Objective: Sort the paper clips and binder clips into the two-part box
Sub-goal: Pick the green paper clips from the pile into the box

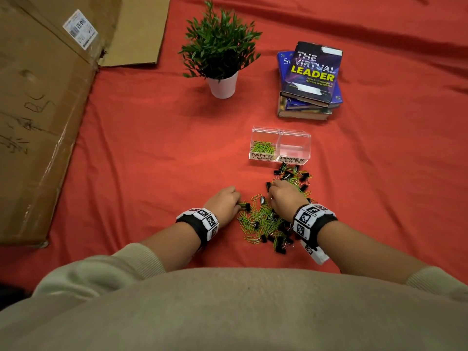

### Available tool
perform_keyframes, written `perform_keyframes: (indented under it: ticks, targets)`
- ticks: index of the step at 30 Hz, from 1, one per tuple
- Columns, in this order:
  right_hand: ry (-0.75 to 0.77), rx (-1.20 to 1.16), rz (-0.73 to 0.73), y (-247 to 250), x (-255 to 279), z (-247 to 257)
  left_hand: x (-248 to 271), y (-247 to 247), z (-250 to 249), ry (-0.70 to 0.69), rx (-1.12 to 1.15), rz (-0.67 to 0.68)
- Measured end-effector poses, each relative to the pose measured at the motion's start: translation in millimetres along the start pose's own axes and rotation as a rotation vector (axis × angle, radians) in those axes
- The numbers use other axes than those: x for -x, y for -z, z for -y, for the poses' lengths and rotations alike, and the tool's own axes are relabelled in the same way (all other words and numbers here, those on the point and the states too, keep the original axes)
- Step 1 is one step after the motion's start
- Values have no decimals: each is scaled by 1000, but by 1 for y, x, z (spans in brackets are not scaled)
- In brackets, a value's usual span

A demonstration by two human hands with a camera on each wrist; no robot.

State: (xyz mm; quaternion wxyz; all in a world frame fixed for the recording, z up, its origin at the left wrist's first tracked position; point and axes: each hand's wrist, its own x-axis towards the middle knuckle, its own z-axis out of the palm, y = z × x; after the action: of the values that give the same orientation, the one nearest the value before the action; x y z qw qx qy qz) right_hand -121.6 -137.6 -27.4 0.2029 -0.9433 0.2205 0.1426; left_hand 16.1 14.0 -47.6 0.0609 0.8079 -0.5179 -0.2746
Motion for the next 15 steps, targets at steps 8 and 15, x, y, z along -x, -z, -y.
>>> perform_keyframes:
  ticks: [8, 15]
  targets:
    - [123, -57, -78, -5, 3, 27, 1, 4, 3, 57, 73, -62]
    - [169, 50, 108, -19, 14, 30, -8, 24, -4, 141, 271, -154]
